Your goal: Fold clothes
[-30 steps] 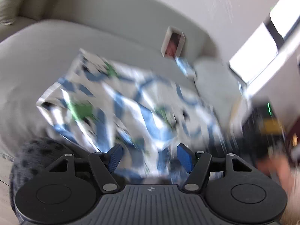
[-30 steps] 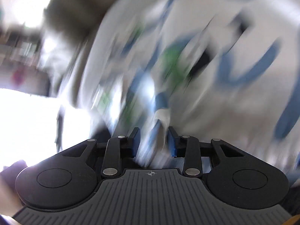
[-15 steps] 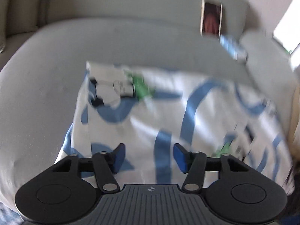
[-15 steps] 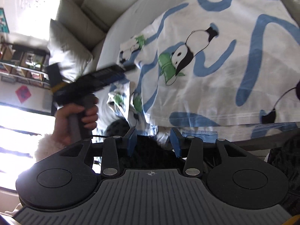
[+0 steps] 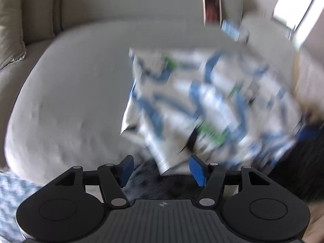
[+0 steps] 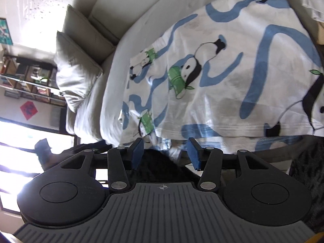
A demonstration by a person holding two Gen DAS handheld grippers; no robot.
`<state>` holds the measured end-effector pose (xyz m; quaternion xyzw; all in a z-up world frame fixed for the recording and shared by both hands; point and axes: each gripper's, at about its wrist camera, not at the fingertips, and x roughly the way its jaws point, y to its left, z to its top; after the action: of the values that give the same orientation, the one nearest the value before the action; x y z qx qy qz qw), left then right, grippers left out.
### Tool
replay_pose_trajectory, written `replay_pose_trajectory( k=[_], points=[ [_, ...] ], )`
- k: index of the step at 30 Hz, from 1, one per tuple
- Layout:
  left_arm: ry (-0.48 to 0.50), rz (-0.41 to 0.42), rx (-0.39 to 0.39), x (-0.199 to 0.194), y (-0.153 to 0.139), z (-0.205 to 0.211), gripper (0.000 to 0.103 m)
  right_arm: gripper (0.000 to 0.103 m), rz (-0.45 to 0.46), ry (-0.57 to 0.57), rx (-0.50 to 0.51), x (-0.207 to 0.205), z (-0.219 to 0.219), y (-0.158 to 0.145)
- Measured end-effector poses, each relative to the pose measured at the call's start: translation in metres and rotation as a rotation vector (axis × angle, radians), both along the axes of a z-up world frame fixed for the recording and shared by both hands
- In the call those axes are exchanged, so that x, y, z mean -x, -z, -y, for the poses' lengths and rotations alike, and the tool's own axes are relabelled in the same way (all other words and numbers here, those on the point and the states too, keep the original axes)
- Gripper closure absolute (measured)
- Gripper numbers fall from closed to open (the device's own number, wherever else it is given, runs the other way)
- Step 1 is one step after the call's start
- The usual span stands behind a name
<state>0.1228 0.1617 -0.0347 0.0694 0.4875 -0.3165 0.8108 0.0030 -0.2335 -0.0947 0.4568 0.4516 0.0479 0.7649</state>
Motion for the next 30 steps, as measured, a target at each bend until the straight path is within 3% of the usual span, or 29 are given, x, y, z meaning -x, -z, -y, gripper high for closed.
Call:
replay_pose_trajectory(
  k=[2, 4, 6, 10, 15, 17, 23, 30],
  points=[
    [0.046, -0.052, 0.126, 0.010, -0.003, 0.007, 0.043, 0.049, -0.023, 0.006, 0.027, 0.010, 0.003, -0.004],
    [0.120, -0.063, 0.172, 0.021, -0.003, 0.021, 0.037, 0.049, -0.020, 0.036, 0.064, 0.030, 0.012, -0.012],
    [0.125, -0.001, 0.141, 0.025, -0.003, 0.034, 0.037, 0.045, -0.015, 0.094, 0.108, 0.049, 0.023, -0.019],
    [-0.052, 0.066, 0.042, 0.006, 0.006, 0.044, 0.040, 0.044, -0.016, 0.233, 0.175, 0.064, 0.044, -0.024],
    [-0.273, 0.108, 0.019, -0.021, 0.024, 0.032, 0.042, 0.043, -0.004, 0.349, 0.196, 0.061, 0.057, -0.016],
    [-0.337, 0.097, 0.054, -0.028, 0.031, 0.020, 0.043, 0.043, -0.018, 0.358, 0.194, 0.058, 0.059, -0.010],
    [-0.359, -0.001, 0.059, -0.045, 0.051, 0.011, 0.061, 0.043, -0.044, 0.354, 0.163, 0.053, 0.054, 0.001],
    [-0.267, 0.064, -0.081, -0.038, 0.052, 0.035, 0.051, 0.043, -0.053, 0.329, 0.164, 0.048, 0.046, 0.004]
  ],
)
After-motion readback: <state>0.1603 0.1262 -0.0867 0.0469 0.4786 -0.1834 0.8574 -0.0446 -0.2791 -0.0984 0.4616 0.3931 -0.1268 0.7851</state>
